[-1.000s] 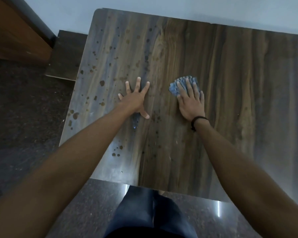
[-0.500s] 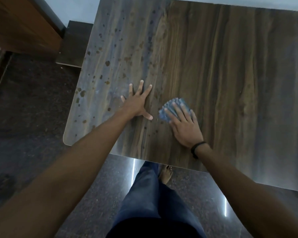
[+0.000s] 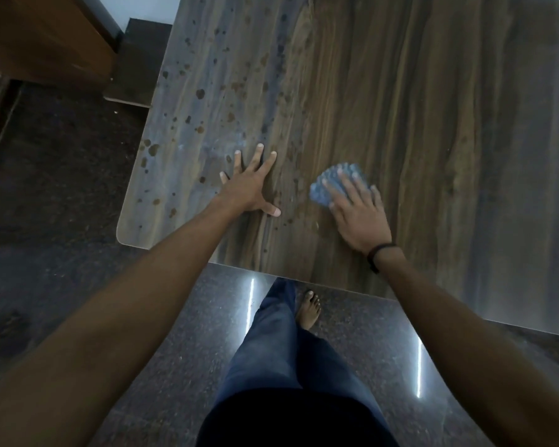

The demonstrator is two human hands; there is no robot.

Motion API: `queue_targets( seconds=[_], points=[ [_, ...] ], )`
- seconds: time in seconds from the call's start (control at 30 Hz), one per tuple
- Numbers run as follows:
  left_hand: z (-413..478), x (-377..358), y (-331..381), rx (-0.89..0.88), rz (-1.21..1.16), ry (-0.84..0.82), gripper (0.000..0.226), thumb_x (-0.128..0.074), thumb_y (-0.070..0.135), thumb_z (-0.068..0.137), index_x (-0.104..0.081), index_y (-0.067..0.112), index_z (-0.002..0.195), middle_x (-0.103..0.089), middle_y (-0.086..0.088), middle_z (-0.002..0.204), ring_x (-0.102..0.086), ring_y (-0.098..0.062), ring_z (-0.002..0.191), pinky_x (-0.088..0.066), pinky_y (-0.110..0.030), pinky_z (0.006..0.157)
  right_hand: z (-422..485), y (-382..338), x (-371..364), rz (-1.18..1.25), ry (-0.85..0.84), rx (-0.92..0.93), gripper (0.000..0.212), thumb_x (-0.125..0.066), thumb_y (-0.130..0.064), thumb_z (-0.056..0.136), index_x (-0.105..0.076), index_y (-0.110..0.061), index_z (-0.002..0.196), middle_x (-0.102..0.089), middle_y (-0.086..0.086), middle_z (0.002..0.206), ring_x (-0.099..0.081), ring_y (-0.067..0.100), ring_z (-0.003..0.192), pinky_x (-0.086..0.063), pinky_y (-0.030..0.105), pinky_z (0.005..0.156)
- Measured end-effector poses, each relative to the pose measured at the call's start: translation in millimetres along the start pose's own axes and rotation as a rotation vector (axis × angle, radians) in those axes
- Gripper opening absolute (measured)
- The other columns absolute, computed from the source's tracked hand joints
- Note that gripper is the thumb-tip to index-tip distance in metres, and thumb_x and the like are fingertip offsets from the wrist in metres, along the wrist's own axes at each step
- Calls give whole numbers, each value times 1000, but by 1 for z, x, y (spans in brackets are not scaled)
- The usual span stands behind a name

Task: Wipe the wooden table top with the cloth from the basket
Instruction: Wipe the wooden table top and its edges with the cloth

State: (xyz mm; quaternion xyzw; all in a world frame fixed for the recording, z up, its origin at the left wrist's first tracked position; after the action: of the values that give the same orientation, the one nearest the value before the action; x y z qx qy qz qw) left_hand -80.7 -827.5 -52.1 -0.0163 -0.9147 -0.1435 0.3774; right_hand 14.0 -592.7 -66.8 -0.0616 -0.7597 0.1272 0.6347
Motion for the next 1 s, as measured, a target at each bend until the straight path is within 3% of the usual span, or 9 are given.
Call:
queue_targets(
  seconds=[0.1, 0.23, 0.3, 0.43, 0.47, 0.63, 0.8, 0.93, 1.0],
  points=[
    [0, 0, 2, 11, -4, -22, 140, -88, 53, 65, 18, 38, 155, 38, 11, 158, 30, -41, 146, -3, -78, 110, 8, -14, -2, 81, 41, -190, 53, -28, -38, 108, -17, -39, 160, -8, -3, 169, -2, 23, 156, -7, 57, 123],
    [-1, 0, 1, 21, -8, -12, 141, -89, 54, 63, 17, 39, 156, 36, 11, 159, 29, -41, 146, -3, -78, 109, -52, -46, -27, -74, -57, 280, 53, -28, -38, 107, -19, -39, 159, -13, -3, 169, -8, 23, 156, -17, 55, 121],
    [-1, 1, 2, 22, -8, 0, 141, -89, 54, 62, 16, 39, 156, 35, 12, 159, 28, -41, 146, -4, -79, 109, -39, -29, -19, -105, -69, 381, 51, -27, -40, 107, -21, -41, 158, -16, -5, 168, -11, 20, 155, -17, 53, 122],
    [-4, 0, 2, 23, -11, 19, 139, -88, 55, 63, 13, 38, 157, 32, 11, 161, 25, -42, 147, -5, -78, 110, -4, -15, -3, 31, -26, -50, 52, -28, -40, 108, -16, -40, 159, -11, -4, 169, -4, 22, 156, -11, 56, 123],
    [-6, -2, 2, 26, -8, 31, 138, -87, 56, 63, 13, 37, 157, 31, 11, 161, 25, -42, 147, -6, -78, 110, -13, -25, -8, 22, 0, -58, 53, -29, -39, 108, -16, -38, 160, -10, -3, 169, -3, 24, 156, -11, 57, 123],
    [-23, -17, -5, 46, -24, 33, 141, -86, 61, 61, 13, 36, 158, 32, 11, 161, 27, -43, 146, -2, -76, 109, -72, -35, -28, -95, -77, 390, 52, -25, -41, 107, -16, -42, 158, -14, -5, 168, -8, 20, 156, -16, 55, 122],
    [-29, -27, -12, 38, -25, 46, 140, -86, 61, 61, 13, 36, 158, 30, 11, 162, 26, -41, 147, -3, -76, 111, -54, -34, -21, 31, 18, -83, 54, -29, -39, 106, -16, -40, 159, -10, -4, 169, -4, 23, 156, -11, 57, 122],
    [-30, -25, -10, 43, -30, 48, 140, -86, 60, 61, 12, 37, 158, 29, 11, 162, 25, -41, 147, -3, -76, 110, -112, -55, -43, -68, -35, 334, 54, -31, -37, 106, -17, -40, 159, -13, -5, 168, -6, 21, 156, -15, 54, 122],
    [-32, -25, -9, 51, -35, 55, 139, -87, 58, 62, 11, 36, 158, 28, 11, 163, 25, -41, 148, -2, -75, 111, -110, -39, -38, -37, 10, 243, 53, -31, -37, 107, -20, -42, 158, -16, -7, 168, -8, 19, 155, -16, 53, 123]
  ],
)
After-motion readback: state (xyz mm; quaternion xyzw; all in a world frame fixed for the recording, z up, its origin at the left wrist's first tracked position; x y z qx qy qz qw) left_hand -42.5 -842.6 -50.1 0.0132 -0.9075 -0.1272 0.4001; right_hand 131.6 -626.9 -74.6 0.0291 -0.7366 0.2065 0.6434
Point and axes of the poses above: each hand's wrist, its own z-axis towards the middle knuckle, its own x-axis out of the back of the hand, y = z × x, the point moved 5 cm from there along z, towards the middle knuckle
